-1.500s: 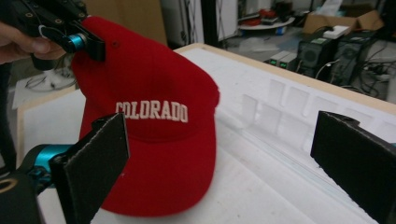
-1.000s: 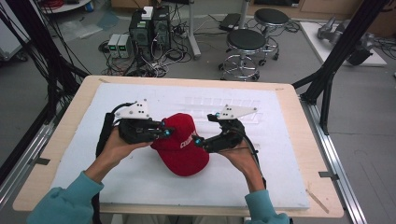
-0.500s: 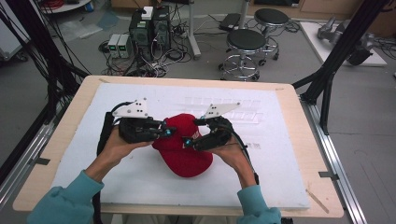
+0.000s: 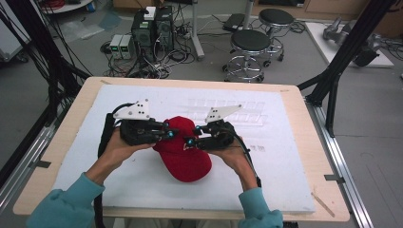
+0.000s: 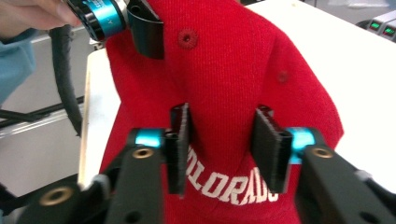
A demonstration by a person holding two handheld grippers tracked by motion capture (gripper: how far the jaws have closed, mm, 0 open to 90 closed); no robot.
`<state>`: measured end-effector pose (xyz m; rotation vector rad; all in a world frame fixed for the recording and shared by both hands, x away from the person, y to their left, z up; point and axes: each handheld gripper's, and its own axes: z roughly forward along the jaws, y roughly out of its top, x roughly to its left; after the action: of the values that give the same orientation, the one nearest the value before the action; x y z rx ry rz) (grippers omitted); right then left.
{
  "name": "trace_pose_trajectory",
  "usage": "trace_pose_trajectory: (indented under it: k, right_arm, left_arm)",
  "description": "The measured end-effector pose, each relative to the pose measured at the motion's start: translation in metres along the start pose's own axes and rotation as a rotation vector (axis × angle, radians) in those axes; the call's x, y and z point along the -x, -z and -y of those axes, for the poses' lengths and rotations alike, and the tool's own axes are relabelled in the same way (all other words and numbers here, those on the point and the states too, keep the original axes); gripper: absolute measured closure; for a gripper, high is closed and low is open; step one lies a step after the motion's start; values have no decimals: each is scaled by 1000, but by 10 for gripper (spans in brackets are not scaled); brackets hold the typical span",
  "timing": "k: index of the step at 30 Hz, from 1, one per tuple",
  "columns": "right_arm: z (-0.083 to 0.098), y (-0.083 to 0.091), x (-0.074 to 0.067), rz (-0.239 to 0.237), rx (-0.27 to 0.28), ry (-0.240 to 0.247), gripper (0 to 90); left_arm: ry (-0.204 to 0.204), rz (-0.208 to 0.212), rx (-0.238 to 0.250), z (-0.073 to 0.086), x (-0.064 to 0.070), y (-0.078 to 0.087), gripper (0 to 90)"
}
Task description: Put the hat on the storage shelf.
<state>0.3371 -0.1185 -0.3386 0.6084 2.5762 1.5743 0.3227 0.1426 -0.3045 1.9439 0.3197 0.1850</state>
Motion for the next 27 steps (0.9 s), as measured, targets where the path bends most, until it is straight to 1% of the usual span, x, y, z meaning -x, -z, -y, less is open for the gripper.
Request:
trace_pose_trajectory:
  k: [2, 5, 8, 10, 12, 13, 16, 17, 19, 20, 22, 23, 25, 26, 27]
  right_arm:
    - [0, 0, -1, -13, -2, -7, 732]
    - [0, -2, -4, -21, 2, 4, 807]
    - [0, -2, -6, -19, 9, 9, 839]
    - [0, -1, -8, -11, 16, 16, 848]
    - [0, 0, -9, -11, 21, 16, 851]
    - [0, 0, -10, -7, 24, 18, 851]
    - [0, 1, -10, 8, 30, 18, 853]
    - [0, 2, -11, 7, 34, 16, 853]
    - [0, 4, -11, 24, 43, 15, 853]
    - [0, 5, -10, 29, 48, 13, 853]
    - [0, 9, -10, 42, 68, 10, 853]
    - [-1, 11, -9, 46, 77, 10, 853]
    - [-1, 16, -9, 52, 105, 9, 853]
    - [-1, 19, -9, 51, 115, 10, 853]
    - [-1, 22, -10, 63, 126, 12, 853]
  left_arm:
    - [0, -3, -1, 0, 0, 0, 871]
    - [2, -5, -3, 0, -1, 1, 870]
    - [7, -7, 8, 0, -1, 2, 870]
    - [5, -7, 6, 0, -2, 3, 868]
    - [16, 0, 16, 0, -2, 4, 856]
    - [25, 3, 25, 0, -3, 4, 822]
    - [50, 16, 48, 0, -4, 5, 661]
    - [54, 15, 52, 0, -4, 5, 593]
    - [84, 10, 63, -1, -4, 5, 408]
    - [92, 6, 72, -1, -4, 6, 341]
    - [101, -17, 91, -1, -5, 10, 211]
    - [118, -36, 103, -1, -6, 12, 160]
    - [140, -60, 112, 0, -9, 18, 157]
    - [152, -65, 122, 2, -11, 21, 157]
    - [162, -63, 126, 4, -12, 23, 157]
